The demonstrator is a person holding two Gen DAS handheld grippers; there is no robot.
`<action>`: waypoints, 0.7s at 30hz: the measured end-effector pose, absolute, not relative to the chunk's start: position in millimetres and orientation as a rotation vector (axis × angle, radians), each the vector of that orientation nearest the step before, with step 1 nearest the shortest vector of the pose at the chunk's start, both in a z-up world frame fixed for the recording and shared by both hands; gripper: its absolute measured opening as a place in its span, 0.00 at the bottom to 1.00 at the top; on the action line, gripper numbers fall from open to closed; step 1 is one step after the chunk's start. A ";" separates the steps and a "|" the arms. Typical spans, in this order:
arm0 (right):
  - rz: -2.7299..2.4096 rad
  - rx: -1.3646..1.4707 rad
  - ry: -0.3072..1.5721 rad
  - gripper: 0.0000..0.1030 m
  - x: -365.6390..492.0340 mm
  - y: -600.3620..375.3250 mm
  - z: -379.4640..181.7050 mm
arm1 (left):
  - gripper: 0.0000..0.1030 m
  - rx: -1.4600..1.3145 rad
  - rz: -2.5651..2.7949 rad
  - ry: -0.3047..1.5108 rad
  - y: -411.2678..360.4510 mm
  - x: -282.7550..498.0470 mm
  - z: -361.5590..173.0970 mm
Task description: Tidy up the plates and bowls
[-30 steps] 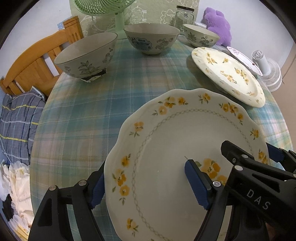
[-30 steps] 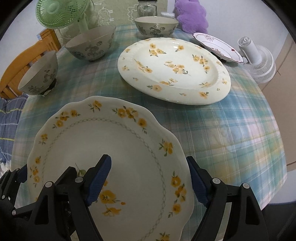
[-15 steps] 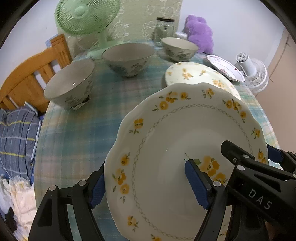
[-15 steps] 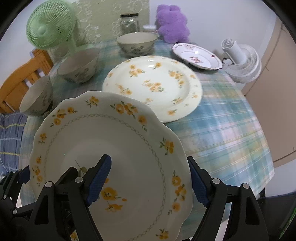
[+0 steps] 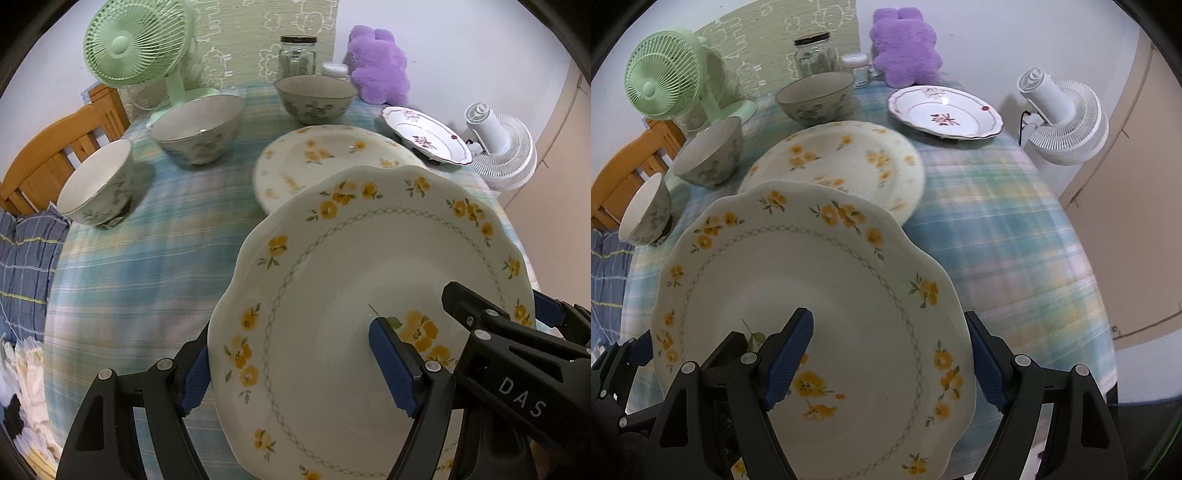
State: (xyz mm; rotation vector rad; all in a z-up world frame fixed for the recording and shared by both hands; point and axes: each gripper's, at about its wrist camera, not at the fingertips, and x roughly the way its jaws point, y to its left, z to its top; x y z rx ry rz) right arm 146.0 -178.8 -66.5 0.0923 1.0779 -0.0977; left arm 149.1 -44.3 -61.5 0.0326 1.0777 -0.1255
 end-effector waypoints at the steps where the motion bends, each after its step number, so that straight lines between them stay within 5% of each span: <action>1: -0.096 0.089 1.079 0.81 147.8 -186.1 -66.0 | 0.77 0.030 -0.122 1.078 -53.4 150.7 -61.7; 21: -0.128 0.085 1.134 0.81 169.8 -314.3 -84.9 | 0.77 0.022 -0.160 1.144 -171.4 171.3 -90.2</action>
